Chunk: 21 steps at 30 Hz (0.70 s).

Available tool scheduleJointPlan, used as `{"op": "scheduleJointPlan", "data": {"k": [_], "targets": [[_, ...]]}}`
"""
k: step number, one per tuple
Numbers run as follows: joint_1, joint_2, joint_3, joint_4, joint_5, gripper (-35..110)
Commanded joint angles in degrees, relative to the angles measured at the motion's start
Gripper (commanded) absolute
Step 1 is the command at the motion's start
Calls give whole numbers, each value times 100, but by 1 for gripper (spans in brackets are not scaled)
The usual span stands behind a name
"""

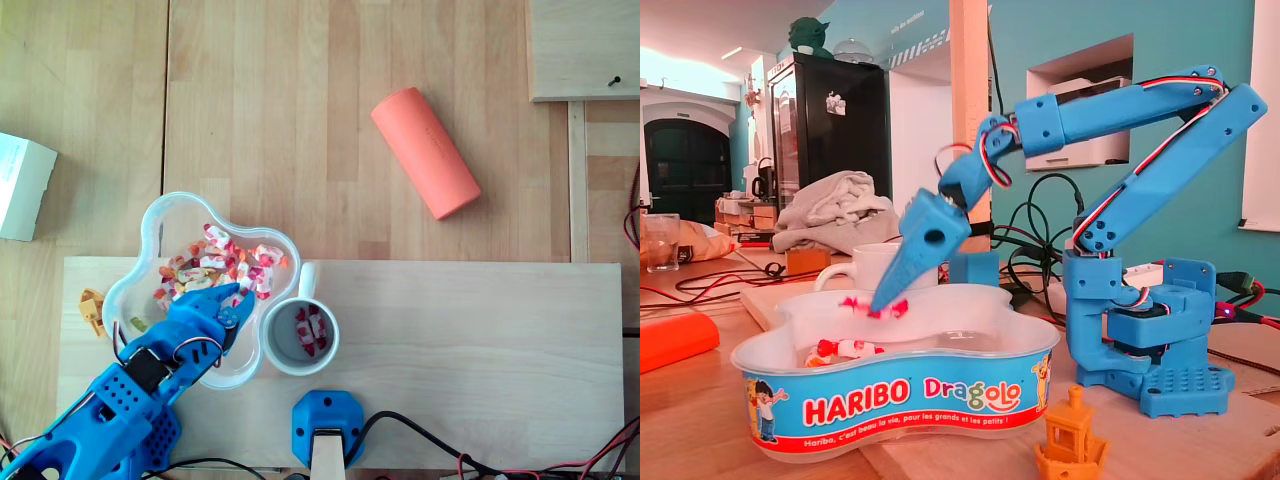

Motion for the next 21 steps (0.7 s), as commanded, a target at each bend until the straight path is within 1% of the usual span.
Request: {"op": "scheduleJointPlan", "data": {"k": [1,11,19,21], "targets": [[18,158,-773,589,62,-2],[18,158,-2435,1951,-18,-2],[141,149,-3085,2496,-35,-2],[325,105,-3217,2540,-35,-2]]}}
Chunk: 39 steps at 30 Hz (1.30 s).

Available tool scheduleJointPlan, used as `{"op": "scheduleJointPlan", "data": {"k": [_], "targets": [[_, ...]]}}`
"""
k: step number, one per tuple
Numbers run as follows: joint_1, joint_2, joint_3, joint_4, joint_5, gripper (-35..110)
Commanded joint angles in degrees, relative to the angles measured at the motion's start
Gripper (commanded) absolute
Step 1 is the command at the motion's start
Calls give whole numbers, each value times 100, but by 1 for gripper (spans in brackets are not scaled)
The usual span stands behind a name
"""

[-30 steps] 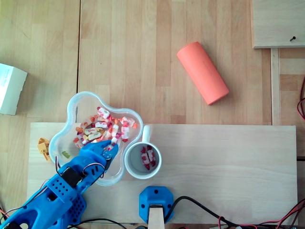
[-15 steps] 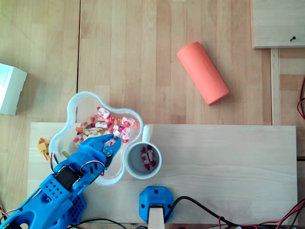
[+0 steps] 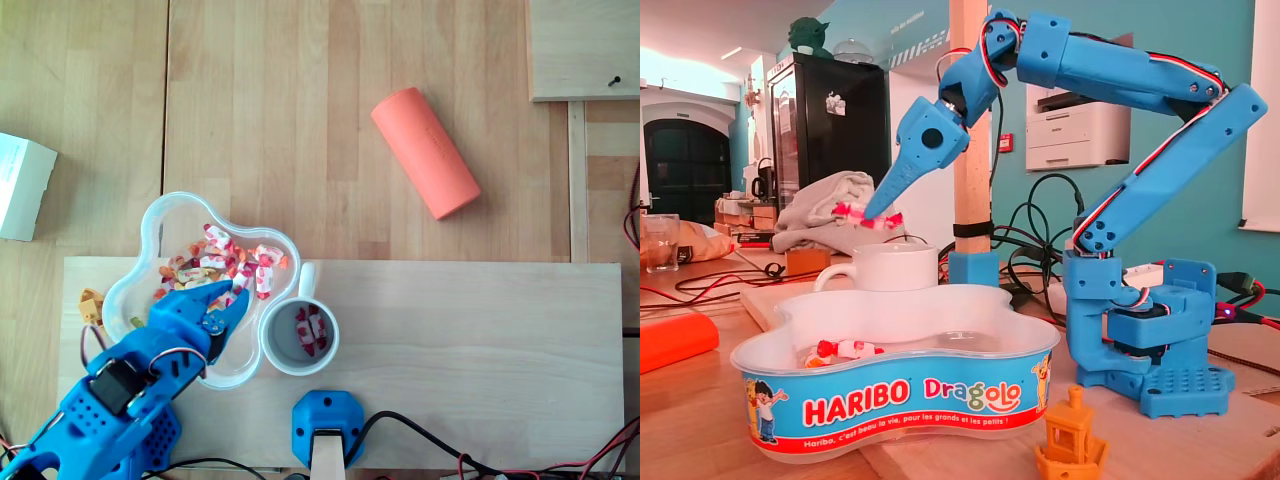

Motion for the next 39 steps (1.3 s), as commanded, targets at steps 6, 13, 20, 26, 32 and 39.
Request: {"op": "scheduleJointPlan", "data": {"k": [6,13,20,26,32,39], "targets": [[967,79,-396,79,9,-2],[1327,62,-378,79,0,-2],[1995,53,-88,79,-237,-2],[2276,53,149,26,-237,-2],[2320,53,167,0,-237,-1],[2250,53,88,-18,-237,-1]]}}
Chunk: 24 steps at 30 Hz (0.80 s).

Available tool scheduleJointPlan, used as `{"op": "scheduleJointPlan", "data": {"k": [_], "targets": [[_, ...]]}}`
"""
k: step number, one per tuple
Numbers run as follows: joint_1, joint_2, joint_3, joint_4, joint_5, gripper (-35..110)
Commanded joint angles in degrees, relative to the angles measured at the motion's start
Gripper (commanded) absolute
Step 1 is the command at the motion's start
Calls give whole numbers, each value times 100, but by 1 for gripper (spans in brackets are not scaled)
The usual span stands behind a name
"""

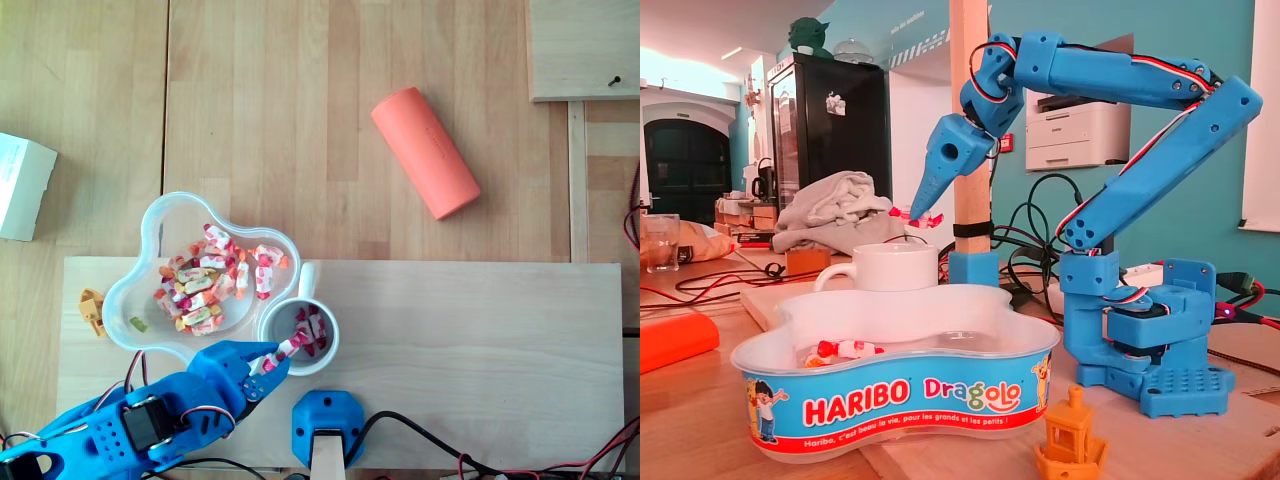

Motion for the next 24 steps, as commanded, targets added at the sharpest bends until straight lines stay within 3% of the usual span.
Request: {"op": "scheduleJointPlan", "data": {"k": [1,19,24], "targets": [[44,97,-88,-26,79,-1],[26,97,-105,-53,642,-1],[-18,97,-88,-659,809,-1]]}}
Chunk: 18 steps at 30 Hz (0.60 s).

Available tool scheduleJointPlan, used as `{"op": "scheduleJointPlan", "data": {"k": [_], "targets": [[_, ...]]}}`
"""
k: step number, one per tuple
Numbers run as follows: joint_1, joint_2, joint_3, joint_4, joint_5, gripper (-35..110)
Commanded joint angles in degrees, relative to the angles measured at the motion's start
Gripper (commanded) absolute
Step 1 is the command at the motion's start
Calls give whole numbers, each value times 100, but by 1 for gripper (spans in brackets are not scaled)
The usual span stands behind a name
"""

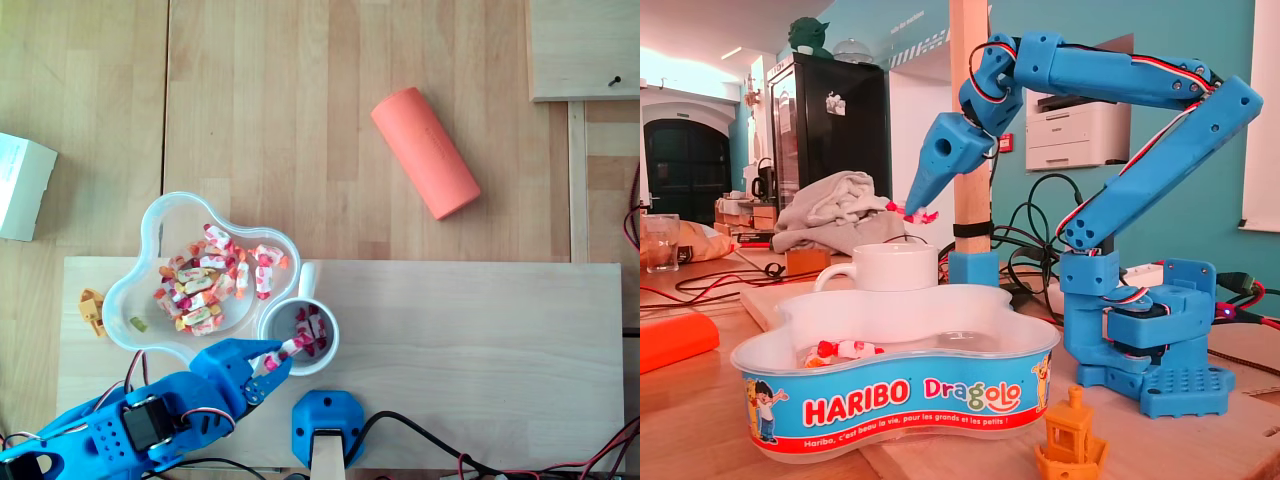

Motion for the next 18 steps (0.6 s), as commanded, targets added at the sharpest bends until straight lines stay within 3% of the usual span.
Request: {"op": "scheduleJointPlan", "data": {"k": [1,18], "targets": [[-88,97,-79,-483,141,-1],[-457,-149,105,-888,149,-1]]}}
